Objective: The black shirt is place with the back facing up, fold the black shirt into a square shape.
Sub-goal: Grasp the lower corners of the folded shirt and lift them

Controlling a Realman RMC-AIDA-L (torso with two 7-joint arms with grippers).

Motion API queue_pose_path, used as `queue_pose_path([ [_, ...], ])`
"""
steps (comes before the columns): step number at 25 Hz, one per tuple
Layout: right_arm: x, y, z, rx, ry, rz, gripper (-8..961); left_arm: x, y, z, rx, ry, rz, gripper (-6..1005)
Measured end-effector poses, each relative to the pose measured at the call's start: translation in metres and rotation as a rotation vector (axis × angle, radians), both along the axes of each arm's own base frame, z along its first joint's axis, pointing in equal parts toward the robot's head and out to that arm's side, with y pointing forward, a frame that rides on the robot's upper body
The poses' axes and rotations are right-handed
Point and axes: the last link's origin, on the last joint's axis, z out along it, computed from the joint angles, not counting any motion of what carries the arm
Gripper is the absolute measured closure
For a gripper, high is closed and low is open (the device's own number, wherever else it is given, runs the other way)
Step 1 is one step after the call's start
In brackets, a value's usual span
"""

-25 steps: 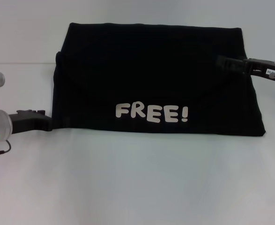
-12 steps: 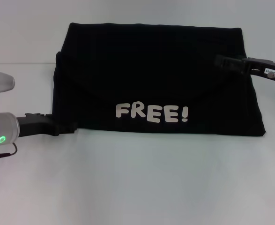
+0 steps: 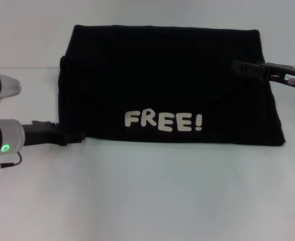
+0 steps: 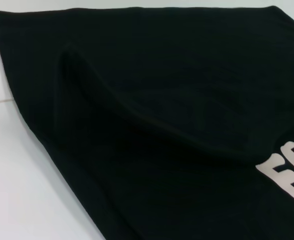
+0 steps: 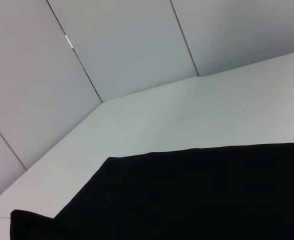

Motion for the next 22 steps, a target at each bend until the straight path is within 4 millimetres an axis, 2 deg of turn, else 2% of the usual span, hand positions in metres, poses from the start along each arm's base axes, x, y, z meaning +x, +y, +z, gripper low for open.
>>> queue_pose_path([
  [1,0.0001,0.0,0.0001,0.0,0.0,0.0,37,0.0006,0.0005,0.0007,0.0,-0.002,0.0,134],
  [4,0.001,-0.0006,0.0003,0.001,0.001,-0.002,37,0.0011,0.0009,0.0013,-0.002,-0.001,-0.002,309],
  [15,0.0015,-0.002,0.0005,-0.007,0.0,0.003,37,-0.001,0.003,0.0048,0.005,0.024,-0.003,544],
  [22,0.0062,-0.0037,0.0049,-0.008,-0.004,-0.001,38,0.0015,0.0053,0.0054,0.004,0.03,-0.013,843],
])
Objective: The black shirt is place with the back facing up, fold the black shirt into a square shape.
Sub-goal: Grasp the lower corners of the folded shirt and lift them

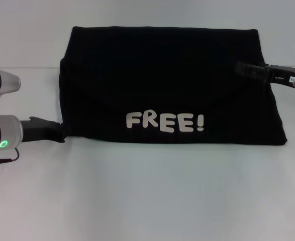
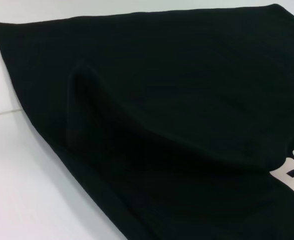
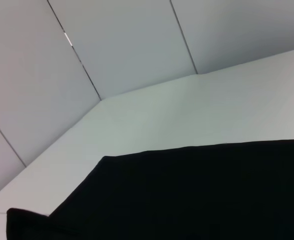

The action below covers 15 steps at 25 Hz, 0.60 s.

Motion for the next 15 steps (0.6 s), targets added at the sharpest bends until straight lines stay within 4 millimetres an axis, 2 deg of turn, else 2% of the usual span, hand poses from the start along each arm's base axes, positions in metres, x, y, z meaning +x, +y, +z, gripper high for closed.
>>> queue_pose_path([
  [4,0.005,-0.003,0.006,-0.041,-0.009,-0.013,38,0.003,0.0,0.003,-0.013,0.003,-0.012,978],
  [10,0.024,-0.009,0.018,-0.17,-0.018,-0.18,38,0.002,-0.009,0.017,-0.047,0.01,-0.035,979],
  [15,0.04,-0.019,0.027,-0.225,-0.01,-0.29,60,0.0,-0.012,0.02,-0.043,0.017,-0.041,978],
])
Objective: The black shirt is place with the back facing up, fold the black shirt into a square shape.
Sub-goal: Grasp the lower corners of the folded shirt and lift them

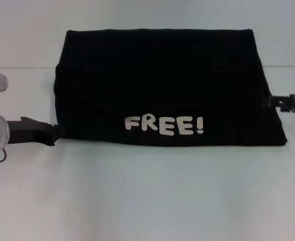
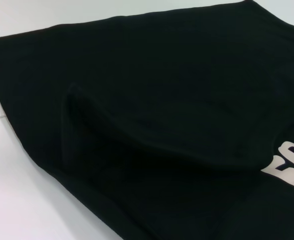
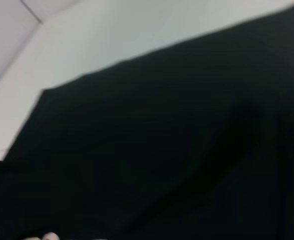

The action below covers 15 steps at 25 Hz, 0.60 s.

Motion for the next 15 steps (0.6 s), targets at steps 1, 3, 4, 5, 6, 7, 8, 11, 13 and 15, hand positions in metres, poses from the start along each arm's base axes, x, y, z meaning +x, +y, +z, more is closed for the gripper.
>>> queue_pose_path([
  [1,0.004,-0.002,0.001,-0.006,-0.006,-0.018,66,0.0,0.0,0.0,0.0,0.002,-0.001,978],
  [3,0.009,-0.005,0.002,-0.016,-0.019,-0.042,81,0.0,0.0,0.0,0.001,0.005,-0.003,979],
  [4,0.011,-0.007,0.001,-0.022,-0.024,-0.051,89,0.0,0.0,-0.001,0.002,0.006,-0.003,979],
  [5,0.013,-0.008,0.0,-0.03,-0.027,-0.057,97,0.0,0.0,-0.001,0.002,0.006,-0.003,979],
  [6,0.014,-0.01,-0.002,-0.036,-0.028,-0.06,105,0.0,0.0,-0.001,0.001,0.006,-0.003,979],
  [7,0.014,-0.011,-0.005,-0.041,-0.028,-0.061,113,0.0,0.0,-0.001,0.001,0.006,-0.003,979],
  [8,0.014,-0.012,-0.008,-0.045,-0.025,-0.061,120,0.0,0.0,-0.001,0.0,0.007,-0.004,979],
  [11,0.013,-0.014,-0.015,-0.055,-0.025,-0.058,130,0.0,0.0,-0.001,0.0,0.007,-0.005,978],
  [13,0.012,-0.015,-0.019,-0.059,-0.026,-0.058,133,0.0,0.0,-0.002,-0.001,0.007,-0.006,978],
  [15,0.012,-0.015,-0.022,-0.059,-0.026,-0.06,135,0.0,0.001,-0.002,-0.002,0.009,-0.009,978],
])
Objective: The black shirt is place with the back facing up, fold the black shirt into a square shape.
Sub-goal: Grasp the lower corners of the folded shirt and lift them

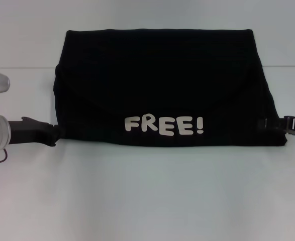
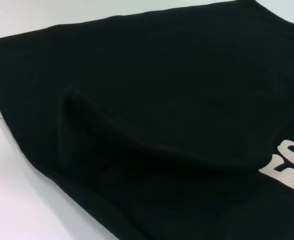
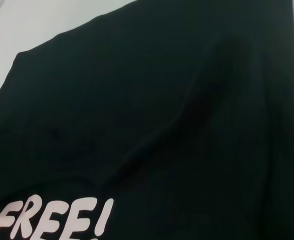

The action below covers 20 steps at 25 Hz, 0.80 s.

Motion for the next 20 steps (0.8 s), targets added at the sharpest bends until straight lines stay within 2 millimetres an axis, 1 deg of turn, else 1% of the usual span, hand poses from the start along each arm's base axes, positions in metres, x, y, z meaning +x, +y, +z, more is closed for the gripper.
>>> queue_pose_path([
  [9,0.0017,-0.0009,-0.0075,0.001,-0.022,-0.004,135,-0.0001,0.0,-0.0002,-0.002,0.002,-0.004,979],
  [20,0.0038,0.0014,-0.0079,0.018,-0.046,-0.007,136,0.0003,0.0004,-0.0016,-0.005,0.0,-0.003,978],
])
